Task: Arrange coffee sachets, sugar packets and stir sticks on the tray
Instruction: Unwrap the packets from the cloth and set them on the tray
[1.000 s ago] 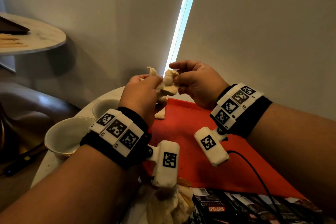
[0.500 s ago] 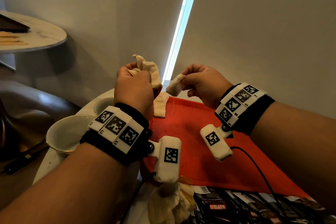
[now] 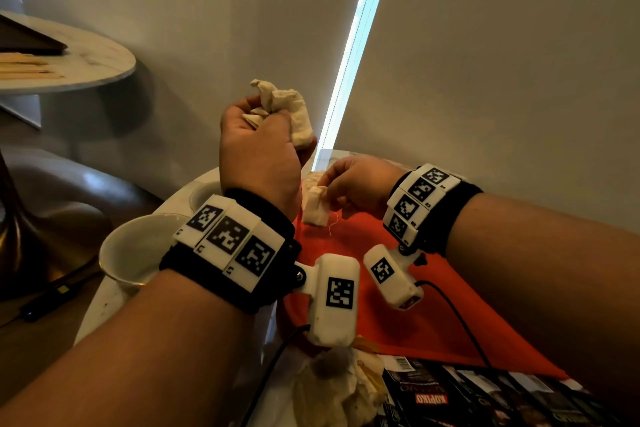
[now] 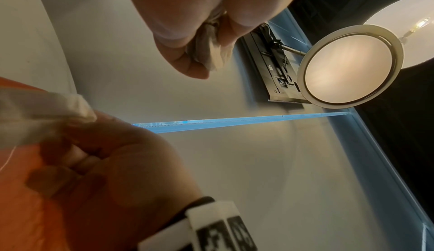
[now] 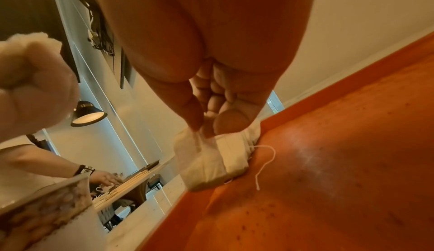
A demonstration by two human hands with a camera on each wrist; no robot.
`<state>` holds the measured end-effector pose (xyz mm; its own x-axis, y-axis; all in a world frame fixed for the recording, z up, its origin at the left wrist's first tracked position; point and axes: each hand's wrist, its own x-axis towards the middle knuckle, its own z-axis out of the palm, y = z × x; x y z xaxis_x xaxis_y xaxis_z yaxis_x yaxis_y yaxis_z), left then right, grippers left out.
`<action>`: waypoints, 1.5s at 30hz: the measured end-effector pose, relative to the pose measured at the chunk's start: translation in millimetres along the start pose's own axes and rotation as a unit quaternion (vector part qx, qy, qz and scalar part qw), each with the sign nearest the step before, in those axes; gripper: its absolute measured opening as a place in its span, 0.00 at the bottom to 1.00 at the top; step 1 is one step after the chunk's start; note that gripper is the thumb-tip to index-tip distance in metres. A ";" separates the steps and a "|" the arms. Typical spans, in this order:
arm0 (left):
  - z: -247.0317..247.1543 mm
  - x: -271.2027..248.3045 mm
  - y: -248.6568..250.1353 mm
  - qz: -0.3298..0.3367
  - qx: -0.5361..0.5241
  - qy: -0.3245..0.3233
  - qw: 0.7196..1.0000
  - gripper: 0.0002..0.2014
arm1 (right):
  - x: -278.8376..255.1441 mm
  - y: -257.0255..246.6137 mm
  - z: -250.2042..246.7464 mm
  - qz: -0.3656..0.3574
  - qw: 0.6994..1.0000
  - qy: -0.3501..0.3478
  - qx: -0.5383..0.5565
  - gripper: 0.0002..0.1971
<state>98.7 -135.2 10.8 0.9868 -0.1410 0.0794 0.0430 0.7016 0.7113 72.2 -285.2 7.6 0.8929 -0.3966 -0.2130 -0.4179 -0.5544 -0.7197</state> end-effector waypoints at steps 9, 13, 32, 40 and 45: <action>-0.8 2.3 -2.9 -0.007 -0.009 -0.007 1.000 0.14 | 16.8 -1.2 15.2 0.022 0.996 0.020 -0.078 0.10; 0.0 1.7 -2.9 -0.014 -0.014 -0.013 1.000 0.14 | 20.4 -0.1 12.9 0.029 0.996 0.034 -0.071 0.09; -1.9 3.7 -4.4 -0.019 0.000 -0.005 1.000 0.15 | 5.1 3.9 12.2 -0.006 0.998 -0.046 0.040 0.02; -1.3 2.3 -2.7 -0.025 0.008 -0.005 1.000 0.14 | 7.0 6.0 24.3 0.032 0.994 -0.081 0.071 0.07; 1.8 -3.0 1.4 -0.066 -0.019 -0.037 0.997 0.13 | 2.5 7.9 18.3 0.019 0.992 -0.063 0.105 0.03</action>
<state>95.5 -135.0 12.8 0.9579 -0.2846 0.0388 0.1796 0.6989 0.6924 74.2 -277.2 -10.7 0.8962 -0.3135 -0.3141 -0.4200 -0.3708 -0.8283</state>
